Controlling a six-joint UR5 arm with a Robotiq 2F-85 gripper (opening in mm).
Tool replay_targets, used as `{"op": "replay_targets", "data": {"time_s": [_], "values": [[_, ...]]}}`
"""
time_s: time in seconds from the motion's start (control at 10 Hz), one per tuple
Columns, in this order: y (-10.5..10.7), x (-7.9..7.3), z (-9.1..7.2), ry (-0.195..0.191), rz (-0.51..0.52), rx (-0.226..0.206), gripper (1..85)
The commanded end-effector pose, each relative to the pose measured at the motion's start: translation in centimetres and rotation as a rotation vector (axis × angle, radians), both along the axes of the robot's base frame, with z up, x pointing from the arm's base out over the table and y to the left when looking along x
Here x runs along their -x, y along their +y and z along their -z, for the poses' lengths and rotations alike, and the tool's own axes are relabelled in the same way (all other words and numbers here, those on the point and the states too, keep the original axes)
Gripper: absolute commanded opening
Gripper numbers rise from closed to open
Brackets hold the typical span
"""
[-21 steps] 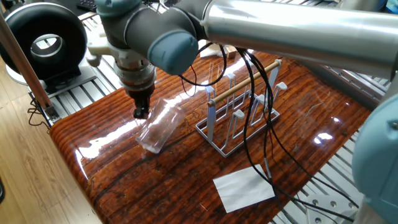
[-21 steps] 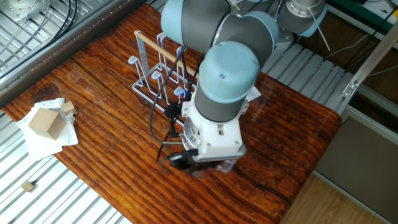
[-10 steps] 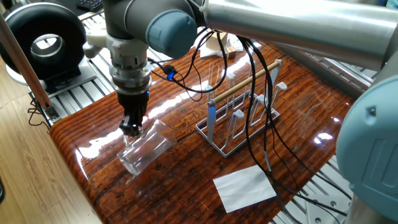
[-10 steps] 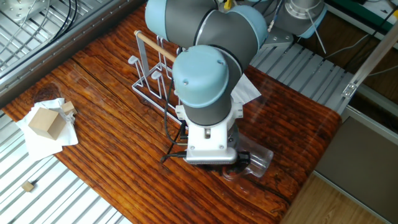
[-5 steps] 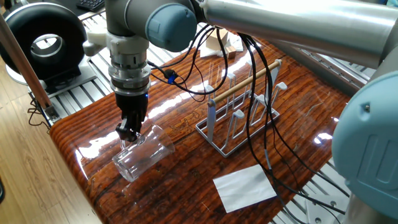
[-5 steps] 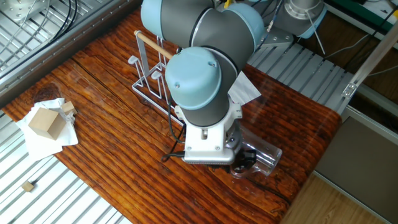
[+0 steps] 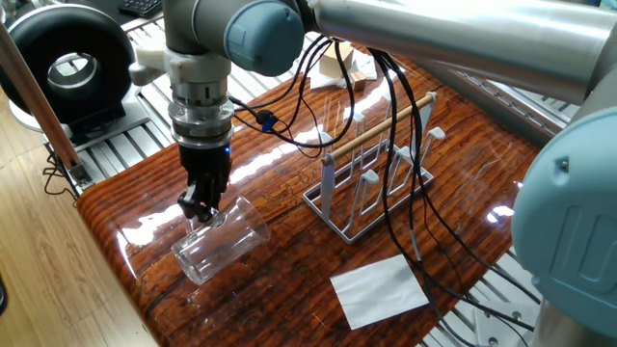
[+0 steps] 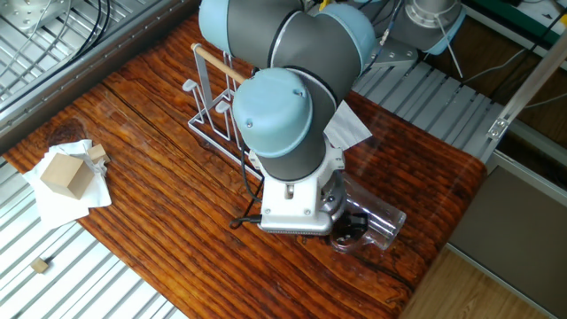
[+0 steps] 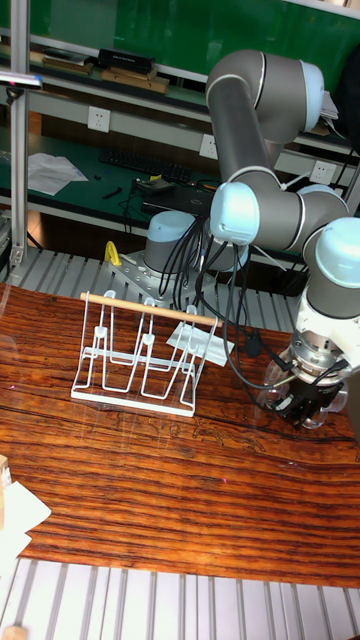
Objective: Put the cup on the cup rack
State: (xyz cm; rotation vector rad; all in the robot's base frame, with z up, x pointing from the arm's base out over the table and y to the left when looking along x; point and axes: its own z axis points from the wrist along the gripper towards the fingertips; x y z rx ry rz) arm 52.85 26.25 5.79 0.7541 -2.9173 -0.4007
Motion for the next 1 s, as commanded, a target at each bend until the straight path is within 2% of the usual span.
{"op": "replay_targets", "data": {"time_s": [0.0, 0.2, 0.3, 0.4, 0.9], "values": [[-0.4, -1.4, 0.1, -0.045, 0.036, 0.016, 1.0], [-0.8, -3.1, 0.3, -0.109, 0.046, 0.032, 1.0], [-1.0, -3.5, 0.4, -0.125, 0.047, 0.041, 1.0], [-1.2, -3.7, 0.4, -0.132, 0.048, 0.049, 1.0], [-0.6, -3.6, 0.3, -0.126, 0.055, 0.026, 1.0]]}}
